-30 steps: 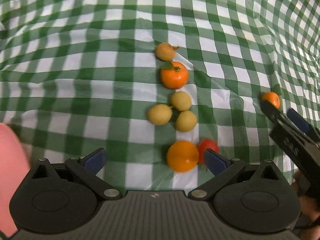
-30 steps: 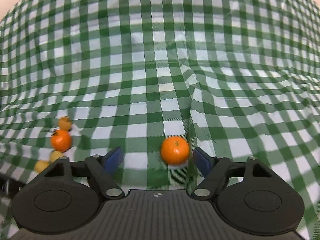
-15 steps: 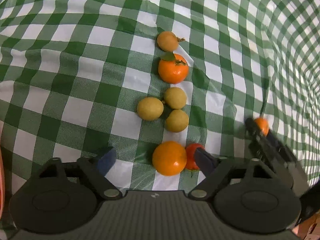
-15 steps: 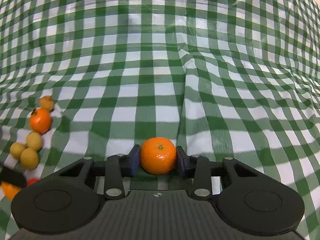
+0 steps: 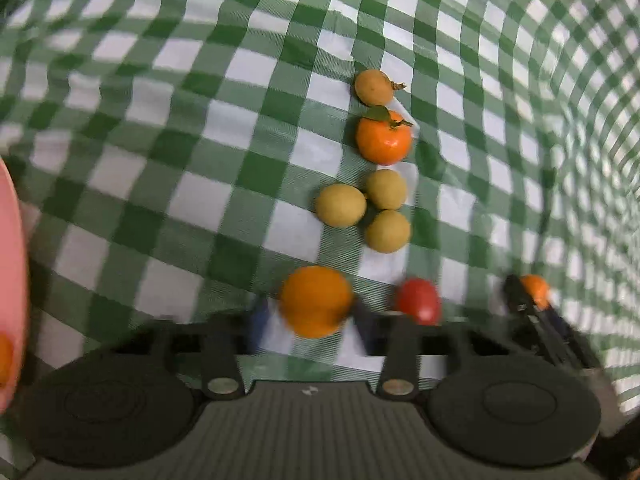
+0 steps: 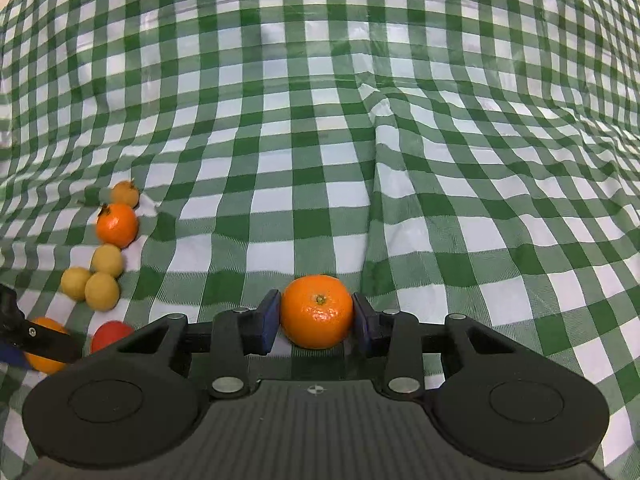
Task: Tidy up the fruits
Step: 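Grasp an orange with the left tool while the right tool grasps a tangerine, then carry both fruits over the pink plate and open both tools to release them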
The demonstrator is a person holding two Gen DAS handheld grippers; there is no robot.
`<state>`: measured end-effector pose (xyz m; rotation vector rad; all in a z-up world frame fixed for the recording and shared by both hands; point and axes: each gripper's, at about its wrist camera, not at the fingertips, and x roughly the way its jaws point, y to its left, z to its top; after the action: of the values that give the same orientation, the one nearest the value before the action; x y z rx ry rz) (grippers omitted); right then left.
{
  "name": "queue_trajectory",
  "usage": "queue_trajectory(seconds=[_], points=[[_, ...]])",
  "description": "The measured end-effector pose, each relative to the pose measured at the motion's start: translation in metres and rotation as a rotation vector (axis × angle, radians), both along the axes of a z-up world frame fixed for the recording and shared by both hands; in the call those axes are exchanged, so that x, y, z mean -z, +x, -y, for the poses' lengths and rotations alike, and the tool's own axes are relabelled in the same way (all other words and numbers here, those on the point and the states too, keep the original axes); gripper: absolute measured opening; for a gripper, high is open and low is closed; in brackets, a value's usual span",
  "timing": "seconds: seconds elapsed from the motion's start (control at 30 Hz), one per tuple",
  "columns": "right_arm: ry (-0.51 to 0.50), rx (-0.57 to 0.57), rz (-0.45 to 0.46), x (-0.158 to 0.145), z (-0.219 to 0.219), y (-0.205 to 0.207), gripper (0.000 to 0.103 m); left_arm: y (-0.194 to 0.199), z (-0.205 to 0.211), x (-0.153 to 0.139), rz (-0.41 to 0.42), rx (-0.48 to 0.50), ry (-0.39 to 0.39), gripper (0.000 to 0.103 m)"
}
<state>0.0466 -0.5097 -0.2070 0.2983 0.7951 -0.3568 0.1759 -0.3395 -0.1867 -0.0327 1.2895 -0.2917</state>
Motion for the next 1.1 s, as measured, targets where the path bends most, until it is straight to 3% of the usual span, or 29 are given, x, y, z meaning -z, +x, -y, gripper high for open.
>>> queue_trajectory(seconds=[0.23, 0.43, 0.57, 0.83, 0.93, 1.1], points=[[0.025, 0.054, 0.043, -0.033, -0.016, -0.030, 0.039, -0.016, -0.010, -0.018, 0.047, 0.075, 0.018, 0.041], [0.026, -0.002, 0.156, -0.094, -0.071, -0.085, 0.039, -0.075, -0.070, -0.069, 0.144, 0.173, 0.013, 0.041], [0.063, -0.112, 0.186, -0.126, -0.129, -0.122, 0.039, -0.119, -0.128, -0.094, 0.170, 0.179, 0.029, 0.041], [0.198, -0.303, 0.201, -0.165, -0.235, -0.163, 0.039, -0.180, -0.250, -0.120, 0.184, 0.012, 0.048, 0.041], [0.196, -0.384, 0.193, -0.184, -0.275, -0.175, 0.039, -0.192, -0.285, -0.131, 0.205, -0.053, 0.030, 0.041], [0.150, -0.407, 0.209, -0.202, -0.297, -0.182, 0.039, -0.217, -0.319, -0.150, 0.281, -0.081, 0.021, 0.041]])
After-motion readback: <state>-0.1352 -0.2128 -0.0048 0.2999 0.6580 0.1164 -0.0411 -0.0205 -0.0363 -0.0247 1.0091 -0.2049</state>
